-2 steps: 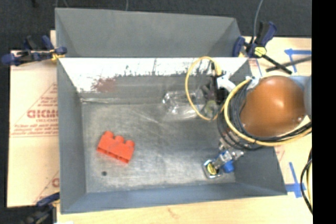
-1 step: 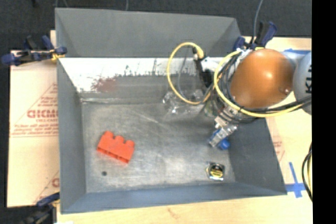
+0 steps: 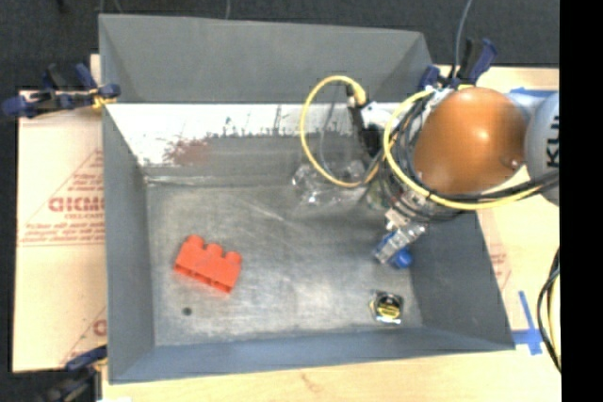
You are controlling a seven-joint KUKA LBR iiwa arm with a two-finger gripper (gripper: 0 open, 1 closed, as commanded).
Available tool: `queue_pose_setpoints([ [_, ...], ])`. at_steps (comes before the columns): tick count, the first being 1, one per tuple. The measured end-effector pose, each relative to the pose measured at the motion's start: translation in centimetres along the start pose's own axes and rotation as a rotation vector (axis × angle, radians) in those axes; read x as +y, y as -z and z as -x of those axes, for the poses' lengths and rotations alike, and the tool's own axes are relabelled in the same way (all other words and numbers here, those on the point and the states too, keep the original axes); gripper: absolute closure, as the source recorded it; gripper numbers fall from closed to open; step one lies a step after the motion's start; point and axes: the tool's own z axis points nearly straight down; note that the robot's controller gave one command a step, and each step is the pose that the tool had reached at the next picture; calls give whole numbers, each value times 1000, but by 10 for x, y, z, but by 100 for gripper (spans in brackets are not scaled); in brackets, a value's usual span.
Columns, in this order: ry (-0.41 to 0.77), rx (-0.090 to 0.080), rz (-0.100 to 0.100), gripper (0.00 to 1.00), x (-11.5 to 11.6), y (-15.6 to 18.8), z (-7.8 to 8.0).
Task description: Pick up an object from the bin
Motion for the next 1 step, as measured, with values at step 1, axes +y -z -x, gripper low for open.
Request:
queue_pose_setpoints([
  [1,1,3,-4,100,-2,15,-4],
])
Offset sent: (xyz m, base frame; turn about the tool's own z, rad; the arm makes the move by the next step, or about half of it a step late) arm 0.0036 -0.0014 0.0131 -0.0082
